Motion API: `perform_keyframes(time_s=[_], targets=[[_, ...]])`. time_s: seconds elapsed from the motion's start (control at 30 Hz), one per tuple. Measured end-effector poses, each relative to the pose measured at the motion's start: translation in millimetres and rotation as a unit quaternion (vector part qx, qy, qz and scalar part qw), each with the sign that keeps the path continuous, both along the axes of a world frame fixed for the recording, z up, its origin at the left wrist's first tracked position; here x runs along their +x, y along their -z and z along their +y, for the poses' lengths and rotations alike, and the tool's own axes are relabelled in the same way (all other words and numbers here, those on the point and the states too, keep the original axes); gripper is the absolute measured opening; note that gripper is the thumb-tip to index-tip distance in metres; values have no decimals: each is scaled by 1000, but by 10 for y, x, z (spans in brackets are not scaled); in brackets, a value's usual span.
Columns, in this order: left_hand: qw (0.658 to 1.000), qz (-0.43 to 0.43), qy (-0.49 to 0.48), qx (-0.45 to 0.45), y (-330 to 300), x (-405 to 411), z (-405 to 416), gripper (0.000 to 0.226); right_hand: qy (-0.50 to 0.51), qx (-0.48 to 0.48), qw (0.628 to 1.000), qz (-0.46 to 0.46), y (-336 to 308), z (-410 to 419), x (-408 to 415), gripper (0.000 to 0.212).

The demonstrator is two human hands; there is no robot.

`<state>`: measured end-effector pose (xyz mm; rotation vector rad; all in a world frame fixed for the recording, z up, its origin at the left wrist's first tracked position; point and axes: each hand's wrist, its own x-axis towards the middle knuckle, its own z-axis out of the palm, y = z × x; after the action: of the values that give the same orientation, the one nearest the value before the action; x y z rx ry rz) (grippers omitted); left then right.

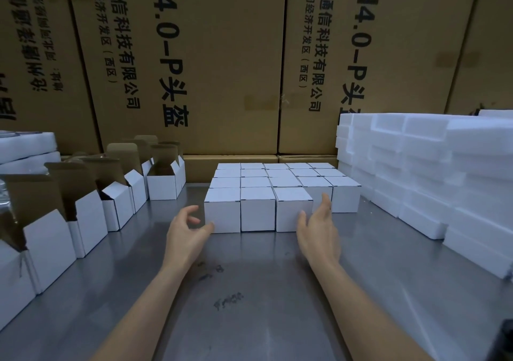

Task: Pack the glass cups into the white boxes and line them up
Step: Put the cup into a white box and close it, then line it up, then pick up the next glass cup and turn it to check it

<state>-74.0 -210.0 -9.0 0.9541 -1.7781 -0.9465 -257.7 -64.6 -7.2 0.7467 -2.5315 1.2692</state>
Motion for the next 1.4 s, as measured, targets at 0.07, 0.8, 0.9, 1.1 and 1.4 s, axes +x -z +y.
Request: perform_keyframes(time_s=[0.07,0.8,0.9,1.1,1.4], targets=[[1000,15,1,4,-16,19,16,50,9,-4,1000,27,-9,37,57,58],[990,97,92,34,-22,753,981,19,-34,141,985,98,-44,892,1000,31],[990,90,108,32,-16,874,1122,15,-44,157,981,102,-46,1043,1146,26],[990,62,126,19,7,1035,1300,13,-75,196,966,152,-4,1243,1362,25],[989,-67,129,-28,-6,1080,1450,19,-57,213,963,153,-125,1429,1423,22]])
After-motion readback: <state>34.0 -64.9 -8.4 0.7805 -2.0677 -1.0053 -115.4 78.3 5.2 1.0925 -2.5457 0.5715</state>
